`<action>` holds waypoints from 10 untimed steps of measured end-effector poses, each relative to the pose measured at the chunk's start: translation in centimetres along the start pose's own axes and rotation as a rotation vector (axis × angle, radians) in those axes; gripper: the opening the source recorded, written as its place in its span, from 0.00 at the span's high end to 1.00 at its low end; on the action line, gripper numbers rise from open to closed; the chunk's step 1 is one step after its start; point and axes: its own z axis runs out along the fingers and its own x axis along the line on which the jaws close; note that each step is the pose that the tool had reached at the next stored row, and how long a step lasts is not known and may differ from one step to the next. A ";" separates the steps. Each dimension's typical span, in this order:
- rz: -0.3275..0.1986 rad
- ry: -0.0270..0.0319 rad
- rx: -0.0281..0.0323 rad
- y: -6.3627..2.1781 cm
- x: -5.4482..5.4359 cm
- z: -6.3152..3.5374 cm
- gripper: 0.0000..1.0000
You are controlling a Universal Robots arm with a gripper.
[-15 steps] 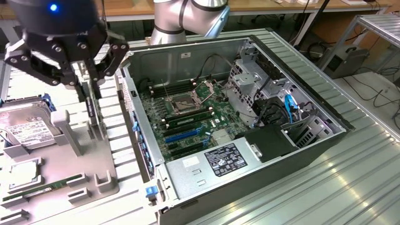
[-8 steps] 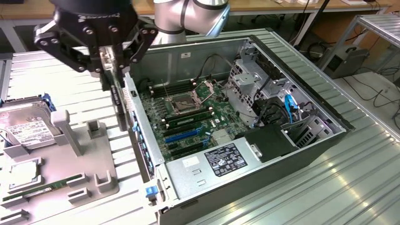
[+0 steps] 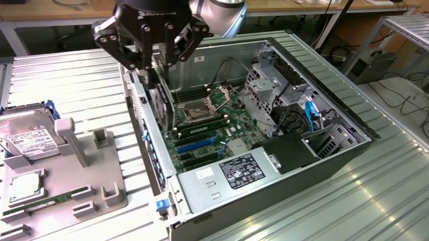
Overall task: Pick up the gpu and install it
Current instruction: 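Pick up the gpu and move the gpu toward the slot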
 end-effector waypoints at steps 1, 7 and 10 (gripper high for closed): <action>0.000 0.0001 -0.0007 -0.01 -0.5 0.01 0.74; 0.000 0.0011 -0.0010 -0.04 -3.4 0.77 0.74; 0.000 0.0022 -0.0008 0.11 -5.1 1.44 0.74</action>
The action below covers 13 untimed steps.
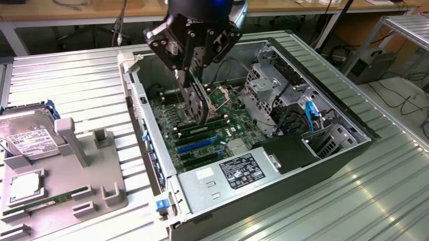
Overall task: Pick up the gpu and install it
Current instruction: 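Pick up the gpu and move the gpu toward the slot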
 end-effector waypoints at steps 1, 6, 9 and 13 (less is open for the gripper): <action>0.000 0.0003 0.0000 0.06 -0.5 0.21 0.74; 0.000 0.0018 0.0001 0.53 -3.1 1.28 0.74; 0.000 0.0031 0.0001 0.81 -4.5 1.89 0.74; 0.001 0.0079 0.0006 1.01 -6.6 2.78 0.74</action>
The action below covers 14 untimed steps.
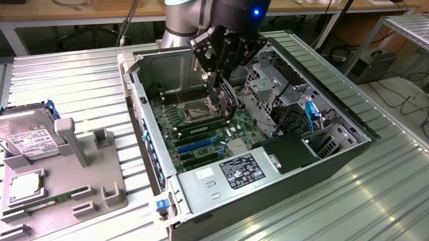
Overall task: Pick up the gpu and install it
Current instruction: 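Pick up the gpu and move the gpu toward the slot, then insert the gpu into the slot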
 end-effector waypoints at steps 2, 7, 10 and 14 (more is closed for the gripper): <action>0.000 0.0036 0.0003 0.00 -1.0 0.39 0.74; 0.000 0.0086 0.0001 -0.04 -2.1 0.75 0.74; 0.000 0.0087 0.0002 -0.03 -2.1 0.74 0.74; 0.000 0.0087 0.0003 -0.03 -2.1 0.74 0.74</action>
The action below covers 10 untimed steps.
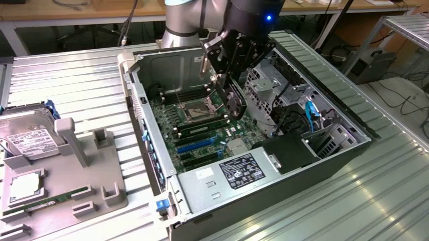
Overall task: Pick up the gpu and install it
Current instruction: 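Insert the gpu into the slot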
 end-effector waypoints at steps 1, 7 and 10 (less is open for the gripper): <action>0.000 0.0000 0.0000 0.00 0.0 0.00 0.74; 0.000 0.0000 0.0000 0.00 0.0 0.01 0.74; -0.034 0.0011 0.0002 0.00 0.0 0.02 0.74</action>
